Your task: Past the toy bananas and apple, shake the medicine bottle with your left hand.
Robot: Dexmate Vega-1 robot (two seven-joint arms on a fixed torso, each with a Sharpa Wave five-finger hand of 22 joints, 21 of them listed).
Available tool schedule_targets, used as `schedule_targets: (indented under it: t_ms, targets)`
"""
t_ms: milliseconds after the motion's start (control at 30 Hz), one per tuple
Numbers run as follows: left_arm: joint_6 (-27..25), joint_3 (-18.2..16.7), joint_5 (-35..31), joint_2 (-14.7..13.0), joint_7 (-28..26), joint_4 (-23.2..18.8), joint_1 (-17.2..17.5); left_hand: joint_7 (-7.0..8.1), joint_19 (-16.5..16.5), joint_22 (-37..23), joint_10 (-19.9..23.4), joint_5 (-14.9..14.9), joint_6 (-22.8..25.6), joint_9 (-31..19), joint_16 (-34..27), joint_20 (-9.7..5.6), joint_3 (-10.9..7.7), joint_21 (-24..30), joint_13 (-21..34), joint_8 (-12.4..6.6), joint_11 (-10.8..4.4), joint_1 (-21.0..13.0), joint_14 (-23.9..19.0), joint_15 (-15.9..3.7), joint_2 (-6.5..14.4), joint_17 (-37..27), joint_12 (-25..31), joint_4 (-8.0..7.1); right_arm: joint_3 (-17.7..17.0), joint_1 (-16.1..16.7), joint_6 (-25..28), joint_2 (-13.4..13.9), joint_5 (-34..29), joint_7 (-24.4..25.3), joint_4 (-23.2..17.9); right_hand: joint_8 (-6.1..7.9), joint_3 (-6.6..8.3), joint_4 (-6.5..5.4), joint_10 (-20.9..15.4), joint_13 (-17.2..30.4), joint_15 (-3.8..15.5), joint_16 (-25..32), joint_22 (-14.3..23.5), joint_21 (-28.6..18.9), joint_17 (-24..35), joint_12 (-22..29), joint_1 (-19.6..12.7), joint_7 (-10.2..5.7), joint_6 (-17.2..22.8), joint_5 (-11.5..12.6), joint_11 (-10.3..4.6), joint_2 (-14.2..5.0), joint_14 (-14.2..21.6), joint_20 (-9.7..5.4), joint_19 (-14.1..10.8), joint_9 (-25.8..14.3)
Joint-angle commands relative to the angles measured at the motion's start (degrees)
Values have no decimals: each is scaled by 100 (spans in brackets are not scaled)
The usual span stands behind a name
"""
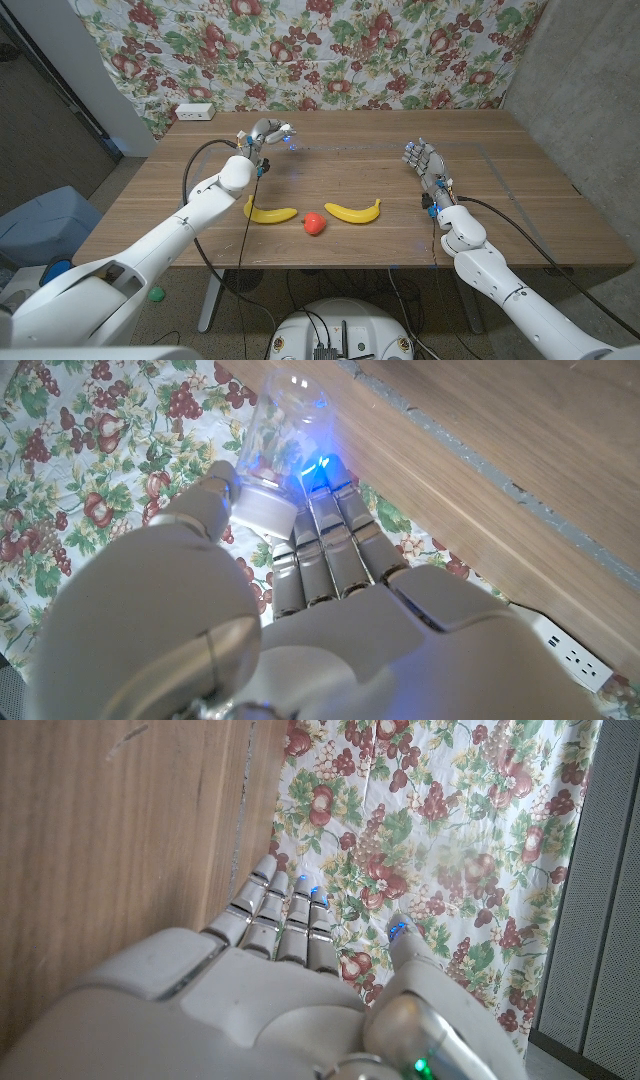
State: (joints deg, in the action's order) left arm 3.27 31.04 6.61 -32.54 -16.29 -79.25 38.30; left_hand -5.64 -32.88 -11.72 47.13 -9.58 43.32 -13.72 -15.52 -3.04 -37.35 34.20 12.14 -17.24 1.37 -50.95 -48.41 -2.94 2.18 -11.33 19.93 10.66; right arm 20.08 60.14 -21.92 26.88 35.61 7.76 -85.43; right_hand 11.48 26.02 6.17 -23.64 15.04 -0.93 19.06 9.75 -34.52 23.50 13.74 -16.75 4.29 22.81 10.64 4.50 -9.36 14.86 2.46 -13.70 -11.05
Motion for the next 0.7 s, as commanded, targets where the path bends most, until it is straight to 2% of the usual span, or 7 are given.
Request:
schedule_targets:
  t_ms: [33, 700]
  targets:
    - [53, -169, 293, -16, 94, -161, 157, 245, -16, -12, 1190, -21, 733, -27, -11, -412, -9, 55, 13, -7, -1131, -772, -393, -1052, 803, -5, 2, -56, 2, 5, 2, -3, -19, 27, -12, 22, 11, 34, -43, 32, -4, 21, 24, 11, 21, 4, 55, -1, 66, 26, 20, -4, 34, -16, -54, -20]
    - [91, -411, 912, -21, 347, -313, 309, 224, -32, -4, 1222, -23, 773, -31, -3, -430, 32, 126, 19, 22, -1103, -815, -447, -1057, 795, -7, -7, -51, 2, -8, -44, -11, -72, 50, 4, 21, 14, 35, -43, 36, 3, 20, 26, 49, 19, 2, 55, 3, 66, 26, 13, -4, 33, -18, -68, -20]
